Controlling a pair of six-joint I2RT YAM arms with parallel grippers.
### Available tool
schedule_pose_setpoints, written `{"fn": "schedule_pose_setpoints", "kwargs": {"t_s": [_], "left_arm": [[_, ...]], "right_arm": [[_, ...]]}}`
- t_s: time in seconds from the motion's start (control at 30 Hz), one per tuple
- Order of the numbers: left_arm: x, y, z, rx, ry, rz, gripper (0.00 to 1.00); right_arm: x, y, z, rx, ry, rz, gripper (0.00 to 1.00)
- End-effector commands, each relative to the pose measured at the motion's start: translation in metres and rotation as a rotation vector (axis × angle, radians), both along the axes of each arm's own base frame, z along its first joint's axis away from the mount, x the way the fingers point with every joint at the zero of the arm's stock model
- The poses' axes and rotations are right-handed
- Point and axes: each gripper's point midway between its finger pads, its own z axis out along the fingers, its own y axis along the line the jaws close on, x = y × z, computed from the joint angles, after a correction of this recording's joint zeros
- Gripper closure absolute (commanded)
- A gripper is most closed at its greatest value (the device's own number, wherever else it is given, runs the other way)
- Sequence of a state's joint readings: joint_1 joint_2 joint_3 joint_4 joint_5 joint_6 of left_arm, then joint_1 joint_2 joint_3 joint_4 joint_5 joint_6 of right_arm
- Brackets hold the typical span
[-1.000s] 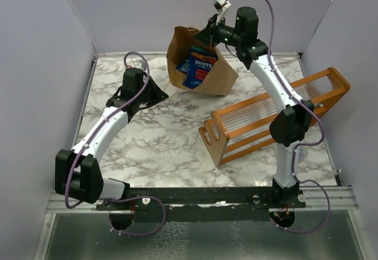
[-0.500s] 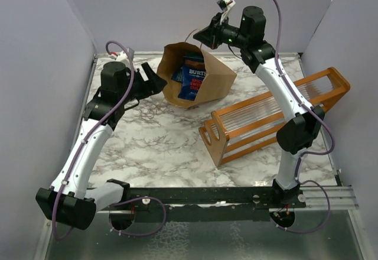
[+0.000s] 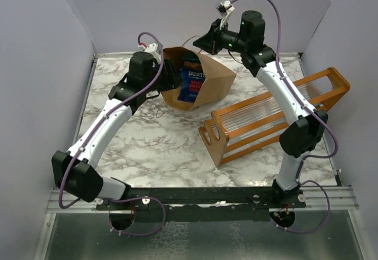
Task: Take the snacks out of the paper bag
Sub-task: Take out the snack from the paper bag.
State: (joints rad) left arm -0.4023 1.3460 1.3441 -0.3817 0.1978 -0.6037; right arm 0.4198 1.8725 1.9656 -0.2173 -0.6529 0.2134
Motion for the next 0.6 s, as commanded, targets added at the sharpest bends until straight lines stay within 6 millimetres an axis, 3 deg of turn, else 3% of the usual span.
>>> {"fn": "schedule_pose_setpoints", "kwargs": {"t_s": [0.0, 0.27, 0.43, 0.57], "left_arm": [[0.033, 0.003, 0.001, 0.096, -0.155, 0.062, 0.5], [0.075, -0.013, -0.062, 0.153, -0.081, 0.073, 0.53], [0.089, -0.033, -0.08, 0.101, -0.05, 0.047, 0.57], [0.092, -0.033, -0.088, 0.113, -0.074, 0.092, 0.52]], "right_arm": [[-0.004, 0.0, 0.034, 0.033, -0.048, 0.009, 0.99], [-0.005, 0.0, 0.039, 0.083, 0.004, 0.067, 0.99], [0.008, -0.009, 0.032, 0.088, 0.017, 0.026, 0.98], [0.017, -0.009, 0.028, 0.091, 0.027, 0.027, 0.98]]}}
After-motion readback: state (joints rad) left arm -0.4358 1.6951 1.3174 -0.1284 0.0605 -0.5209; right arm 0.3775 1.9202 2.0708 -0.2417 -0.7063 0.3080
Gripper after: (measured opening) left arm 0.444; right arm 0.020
